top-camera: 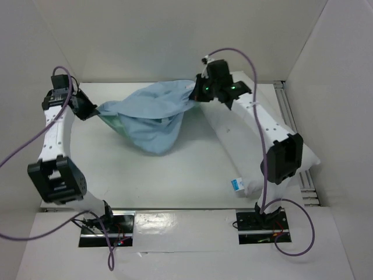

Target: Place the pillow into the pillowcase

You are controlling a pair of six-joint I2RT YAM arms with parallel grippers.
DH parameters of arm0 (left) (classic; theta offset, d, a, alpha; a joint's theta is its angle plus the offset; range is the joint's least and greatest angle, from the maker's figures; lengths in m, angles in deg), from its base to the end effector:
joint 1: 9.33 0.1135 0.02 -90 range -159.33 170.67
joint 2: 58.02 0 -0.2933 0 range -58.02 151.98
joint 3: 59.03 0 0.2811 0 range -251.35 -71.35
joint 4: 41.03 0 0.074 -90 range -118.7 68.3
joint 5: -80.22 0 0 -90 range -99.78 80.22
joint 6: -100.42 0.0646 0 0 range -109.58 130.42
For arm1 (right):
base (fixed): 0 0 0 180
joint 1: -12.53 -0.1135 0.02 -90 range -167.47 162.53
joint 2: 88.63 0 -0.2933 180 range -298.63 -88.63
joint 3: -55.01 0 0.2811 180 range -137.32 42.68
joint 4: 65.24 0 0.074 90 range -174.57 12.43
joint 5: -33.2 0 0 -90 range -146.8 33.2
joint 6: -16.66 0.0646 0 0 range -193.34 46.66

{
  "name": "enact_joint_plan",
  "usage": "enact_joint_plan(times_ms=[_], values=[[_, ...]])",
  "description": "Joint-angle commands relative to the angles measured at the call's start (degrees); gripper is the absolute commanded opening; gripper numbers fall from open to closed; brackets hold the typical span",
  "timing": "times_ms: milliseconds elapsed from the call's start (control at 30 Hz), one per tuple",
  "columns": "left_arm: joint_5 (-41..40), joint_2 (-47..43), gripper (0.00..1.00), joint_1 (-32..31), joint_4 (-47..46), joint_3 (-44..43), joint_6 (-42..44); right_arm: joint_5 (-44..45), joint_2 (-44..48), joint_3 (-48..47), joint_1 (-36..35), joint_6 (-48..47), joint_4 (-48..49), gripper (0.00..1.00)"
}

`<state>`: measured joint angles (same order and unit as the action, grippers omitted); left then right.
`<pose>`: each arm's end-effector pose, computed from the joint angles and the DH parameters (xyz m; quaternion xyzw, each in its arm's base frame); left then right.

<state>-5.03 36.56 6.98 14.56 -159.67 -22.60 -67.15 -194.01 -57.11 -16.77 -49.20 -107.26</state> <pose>0.3977 0.1108 0.3303 -0.3782 0.8579 -0.0887 0.3363 0.4210 0.2495 0.3498 -0.0812 0.8818 0.2774 0.3728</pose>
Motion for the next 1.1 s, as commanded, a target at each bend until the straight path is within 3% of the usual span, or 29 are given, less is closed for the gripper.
enact_joint_plan(times_ms=[0, 100, 233, 267, 333, 367, 400, 467, 533, 633, 767, 933, 1067], values=[[8.75, -12.28, 0.0, 0.12, 3.31, 5.13, -0.3, -0.28, 5.19, -7.08, 3.62, -7.87, -14.91, 0.0], [11.23, -19.33, 0.0, 0.12, 3.84, 14.79, -2.31, 0.32, 6.86, -9.11, 7.41, -10.43, -21.34, 0.0], [17.1, -31.55, 0.01, -2.6, 5.95, 26.33, -4.25, -0.71, 6.95, -7.97, 13.11, -11.75, -20.94, 0.0], [19.22, -35.31, 0.37, -3.3, 4.21, 28.35, -4.25, -0.72, 5.73, -7.97, 13.65, -12.44, -20.32, 0.0], [21.87, -36.92, 0.77, -5.15, 3.49, 30.48, -3.38, 0.75, 0.46, -10.93, 15.31, -12.98, -20.32, 0.01], [21.35, -36.23, 0.87, -5.15, 3.49, 29.26, -1.11, 1.73, -1.82, -13.04, 15.85, -12.98, -21.62, 0.13], [19.78, -35.44, 1.0, -5.15, 3.49, 27.86, -0.13, 3.04, -6.02, -15.85, 15.85, -12.46, -23.55, 0.37], [14.42, -32.99, 1.0, -5.15, 4.11, 23.03, 1.02, 3.58, -6.94, -20.27, 15.6, -11.84, -26.03, 0.52], [10.56, -27.9, 1.0, -4.45, 0.97, 21.0, 1.02, 7.87, -1.16, -18.0, 13.23, -10.7, -21.76, 0.81], [9.75, -18.52, 0.98, -3.92, -7.02, 20.99, -0.91, 17.27, 6.32, -12.28, 5.94, -10.08, -19.35, 0.99], [7.31, -4.29, 0.94, -6.03, -11.45, 16.79, -2.49, 23.25, 10.19, -7.37, -2.5, -7.62, -20.75, 0.99], [5.26, 6.39, 0.94, -7.87, -14.52, 9.93, -3.55, 30.56, 11.43, 1.86, -16.03, -2.88, -20.5, 0.99], [4.4, 13.68, 0.94, -9.11, -15.14, 3.61, -3.55, 28.37, 9.6, 6.89, -25.79, -1.73, -14.09, 0.99]])
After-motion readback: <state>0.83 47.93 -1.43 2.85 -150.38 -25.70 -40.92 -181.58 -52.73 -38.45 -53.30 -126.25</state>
